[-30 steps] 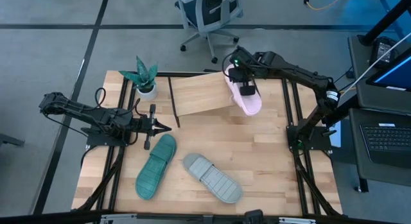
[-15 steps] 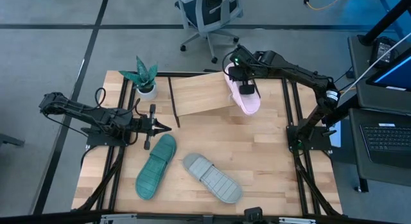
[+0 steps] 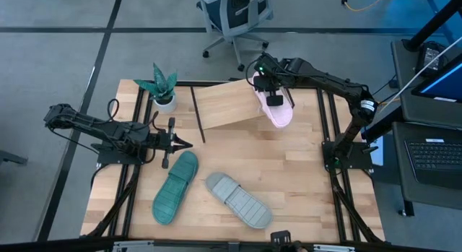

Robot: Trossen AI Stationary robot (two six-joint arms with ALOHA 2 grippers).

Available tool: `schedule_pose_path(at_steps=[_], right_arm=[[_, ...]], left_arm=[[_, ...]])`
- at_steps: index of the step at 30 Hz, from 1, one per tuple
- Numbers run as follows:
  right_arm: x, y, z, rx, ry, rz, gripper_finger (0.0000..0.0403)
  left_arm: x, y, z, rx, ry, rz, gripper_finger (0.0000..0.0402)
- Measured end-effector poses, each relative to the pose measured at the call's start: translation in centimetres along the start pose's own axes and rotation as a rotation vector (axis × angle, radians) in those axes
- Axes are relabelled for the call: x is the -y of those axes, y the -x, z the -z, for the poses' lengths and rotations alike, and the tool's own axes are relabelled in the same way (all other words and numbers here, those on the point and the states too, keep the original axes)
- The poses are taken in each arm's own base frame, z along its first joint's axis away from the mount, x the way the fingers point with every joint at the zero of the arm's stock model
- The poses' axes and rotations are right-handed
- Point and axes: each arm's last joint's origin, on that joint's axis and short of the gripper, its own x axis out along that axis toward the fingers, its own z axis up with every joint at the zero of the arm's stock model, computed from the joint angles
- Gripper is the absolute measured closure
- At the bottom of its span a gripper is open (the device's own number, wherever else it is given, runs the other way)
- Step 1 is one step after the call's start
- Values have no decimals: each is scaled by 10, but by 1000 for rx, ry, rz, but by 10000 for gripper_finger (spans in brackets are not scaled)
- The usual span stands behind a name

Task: Pick and place slides into the shelf
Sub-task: Put the pink pair of slides on the shelf

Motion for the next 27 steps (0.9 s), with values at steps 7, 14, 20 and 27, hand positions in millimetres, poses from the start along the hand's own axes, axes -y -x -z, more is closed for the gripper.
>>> schedule_pose_path(at_steps=[7, 14, 20, 27], right_arm=[[0, 0, 0, 2, 0, -4, 390], [0, -1, 0, 4, -75, -9, 357], [0, -1, 0, 4, -104, -10, 326], [-5, 1, -6, 36, -93, -23, 322]], left_arm=[[0, 0, 0, -4, -1, 0, 401], [0, 0, 1, -5, -1, 0, 401], [0, 0, 1, -6, -1, 0, 401], [0, 0, 1, -8, -2, 1, 401]])
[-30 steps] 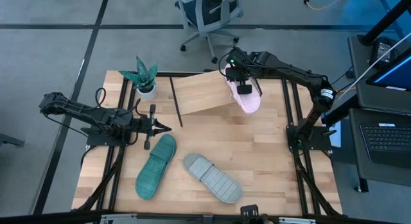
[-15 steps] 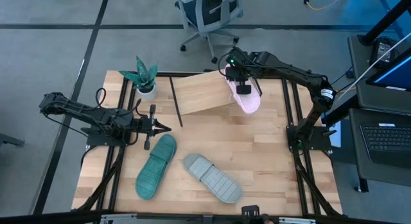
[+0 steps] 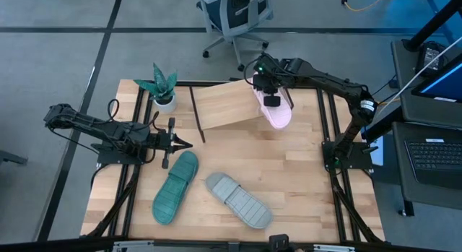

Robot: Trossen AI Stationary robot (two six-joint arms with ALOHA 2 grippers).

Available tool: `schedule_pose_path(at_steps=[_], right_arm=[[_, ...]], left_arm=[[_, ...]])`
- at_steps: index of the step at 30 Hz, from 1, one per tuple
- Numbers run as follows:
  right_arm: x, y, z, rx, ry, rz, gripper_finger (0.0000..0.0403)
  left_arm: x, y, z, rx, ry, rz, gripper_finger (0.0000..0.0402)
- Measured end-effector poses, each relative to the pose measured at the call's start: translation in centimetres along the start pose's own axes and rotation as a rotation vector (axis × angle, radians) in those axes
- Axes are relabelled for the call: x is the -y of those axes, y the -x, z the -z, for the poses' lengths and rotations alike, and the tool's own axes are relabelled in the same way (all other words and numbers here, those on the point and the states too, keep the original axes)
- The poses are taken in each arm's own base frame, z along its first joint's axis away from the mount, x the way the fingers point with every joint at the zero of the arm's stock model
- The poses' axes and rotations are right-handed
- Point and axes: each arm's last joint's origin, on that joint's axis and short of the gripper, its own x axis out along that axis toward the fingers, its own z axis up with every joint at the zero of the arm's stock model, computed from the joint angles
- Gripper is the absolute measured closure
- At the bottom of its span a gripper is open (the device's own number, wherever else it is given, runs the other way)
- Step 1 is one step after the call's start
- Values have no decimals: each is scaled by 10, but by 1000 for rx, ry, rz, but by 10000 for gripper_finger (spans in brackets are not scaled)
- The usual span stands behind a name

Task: Pick and place slides into the shelf
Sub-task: Put the pink pair of slides on the shelf

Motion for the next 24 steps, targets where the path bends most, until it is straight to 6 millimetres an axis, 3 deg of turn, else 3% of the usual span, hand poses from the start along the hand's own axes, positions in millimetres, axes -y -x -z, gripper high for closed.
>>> schedule_pose_path(at_steps=[9, 24], right_arm=[[-2, 1, -2, 14, 5, -6, 311], [0, 1, -3, 25, -1, 16, 179]], left_arm=[[0, 0, 0, 0, 0, 0, 401], [0, 0, 0, -1, 2, 0, 401]])
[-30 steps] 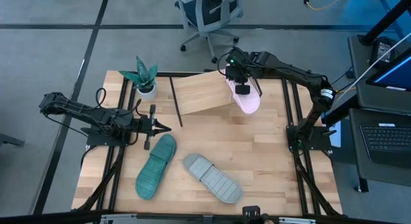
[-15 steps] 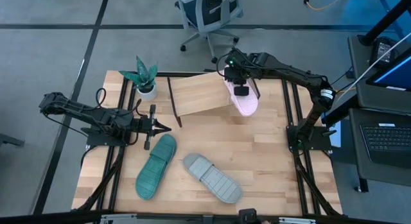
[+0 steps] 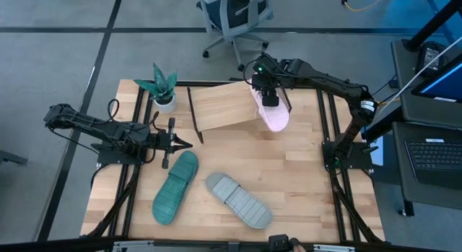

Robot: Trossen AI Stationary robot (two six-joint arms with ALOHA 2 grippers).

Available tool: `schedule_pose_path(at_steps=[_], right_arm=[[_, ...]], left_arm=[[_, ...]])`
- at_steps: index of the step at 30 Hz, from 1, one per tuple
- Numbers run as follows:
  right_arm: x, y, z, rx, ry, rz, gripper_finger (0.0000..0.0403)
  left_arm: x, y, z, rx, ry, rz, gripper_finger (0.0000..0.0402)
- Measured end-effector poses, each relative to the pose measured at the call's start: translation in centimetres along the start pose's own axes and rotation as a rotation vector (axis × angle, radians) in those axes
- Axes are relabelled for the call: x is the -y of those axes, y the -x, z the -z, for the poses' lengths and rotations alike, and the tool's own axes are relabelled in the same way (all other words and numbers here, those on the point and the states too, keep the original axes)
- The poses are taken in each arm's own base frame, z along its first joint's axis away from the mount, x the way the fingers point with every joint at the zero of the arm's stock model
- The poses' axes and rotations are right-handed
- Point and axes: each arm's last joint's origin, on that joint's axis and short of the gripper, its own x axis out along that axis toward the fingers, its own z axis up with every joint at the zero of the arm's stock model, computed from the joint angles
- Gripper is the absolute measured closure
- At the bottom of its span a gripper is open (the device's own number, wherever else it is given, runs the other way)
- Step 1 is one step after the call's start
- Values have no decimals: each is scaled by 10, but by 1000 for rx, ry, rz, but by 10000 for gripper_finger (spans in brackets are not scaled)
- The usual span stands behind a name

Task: Pick and place slides into the shelf
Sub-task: Put the pink pair of slides on the shelf

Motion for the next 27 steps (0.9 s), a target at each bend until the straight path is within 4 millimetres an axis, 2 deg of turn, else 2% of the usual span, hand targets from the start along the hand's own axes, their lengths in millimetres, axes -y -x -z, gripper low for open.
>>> schedule_pose_path(at_steps=[6, 19, 23, 27], right_arm=[[-2, 1, -1, -38, 14, 48, 166], [-7, 3, -2, -46, 33, 36, 183], [-5, 10, -3, -28, 34, -13, 183], [0, 27, -8, 26, 2, -60, 183]], left_arm=[[0, 0, 0, 0, 0, 0, 401], [0, 0, 0, 0, -1, 0, 401], [0, 0, 0, 1, -1, 0, 401], [0, 0, 0, 0, -1, 0, 401]])
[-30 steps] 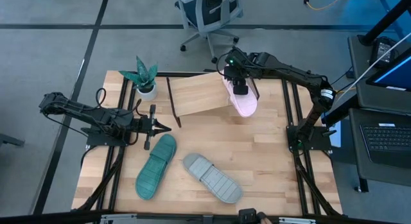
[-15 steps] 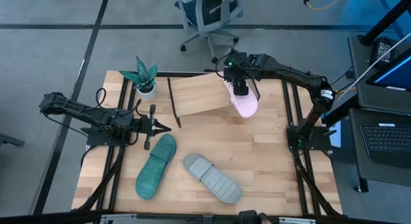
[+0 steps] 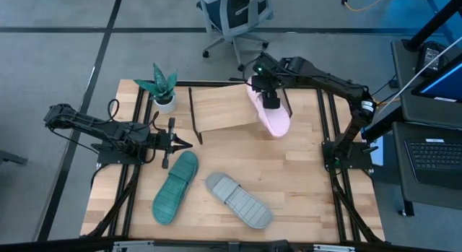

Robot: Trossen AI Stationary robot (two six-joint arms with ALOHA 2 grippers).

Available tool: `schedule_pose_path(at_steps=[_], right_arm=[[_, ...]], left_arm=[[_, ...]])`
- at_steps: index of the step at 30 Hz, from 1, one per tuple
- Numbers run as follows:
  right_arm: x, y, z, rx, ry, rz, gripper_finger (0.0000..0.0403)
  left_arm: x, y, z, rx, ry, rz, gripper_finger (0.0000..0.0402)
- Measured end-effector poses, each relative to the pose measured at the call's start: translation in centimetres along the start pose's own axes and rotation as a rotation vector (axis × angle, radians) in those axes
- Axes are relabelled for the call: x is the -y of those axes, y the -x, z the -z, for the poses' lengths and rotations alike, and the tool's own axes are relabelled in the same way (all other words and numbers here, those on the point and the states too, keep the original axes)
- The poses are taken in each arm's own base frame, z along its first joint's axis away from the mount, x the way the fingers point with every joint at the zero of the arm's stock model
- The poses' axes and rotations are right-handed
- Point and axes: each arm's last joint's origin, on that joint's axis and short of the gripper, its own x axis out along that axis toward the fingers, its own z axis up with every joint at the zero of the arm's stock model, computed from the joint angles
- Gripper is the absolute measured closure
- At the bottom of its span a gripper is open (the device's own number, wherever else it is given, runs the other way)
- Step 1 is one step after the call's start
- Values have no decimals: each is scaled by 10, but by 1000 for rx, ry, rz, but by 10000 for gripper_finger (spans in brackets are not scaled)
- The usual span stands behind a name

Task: Pick and place slides into the shelf
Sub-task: Put the pink pair of slides on the shelf

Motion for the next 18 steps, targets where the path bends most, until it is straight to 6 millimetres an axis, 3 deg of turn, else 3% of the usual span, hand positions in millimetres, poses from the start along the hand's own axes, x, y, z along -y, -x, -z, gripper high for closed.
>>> schedule_pose_path(at_steps=[6, 18], right_arm=[[5, 12, -3, 27, -47, 25, 183], [0, 11, -1, -18, -88, 23, 183]], left_arm=[[0, 0, 0, 0, 0, 0, 401], [0, 0, 0, -1, 5, 0, 401]])
